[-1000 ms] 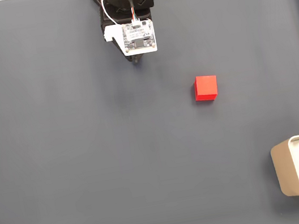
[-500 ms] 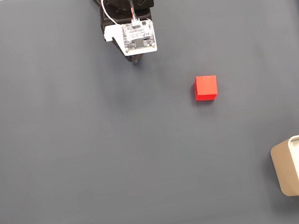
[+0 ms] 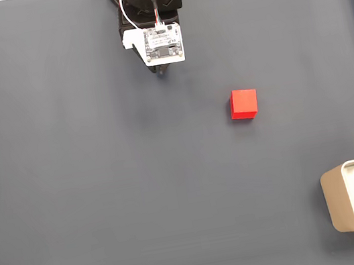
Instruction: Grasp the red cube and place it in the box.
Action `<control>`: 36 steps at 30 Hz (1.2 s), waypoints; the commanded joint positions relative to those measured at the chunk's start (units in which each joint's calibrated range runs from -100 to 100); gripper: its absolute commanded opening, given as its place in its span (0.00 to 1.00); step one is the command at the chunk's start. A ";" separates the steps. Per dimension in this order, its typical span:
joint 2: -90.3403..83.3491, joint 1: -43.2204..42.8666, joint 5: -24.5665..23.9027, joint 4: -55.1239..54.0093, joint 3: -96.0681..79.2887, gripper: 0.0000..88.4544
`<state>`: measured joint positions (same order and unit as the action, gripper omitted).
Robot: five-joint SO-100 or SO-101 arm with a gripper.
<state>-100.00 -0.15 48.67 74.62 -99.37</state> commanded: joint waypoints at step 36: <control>8.32 0.93 -0.98 -27.82 9.59 0.00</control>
<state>-93.75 0.45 48.52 49.64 -94.76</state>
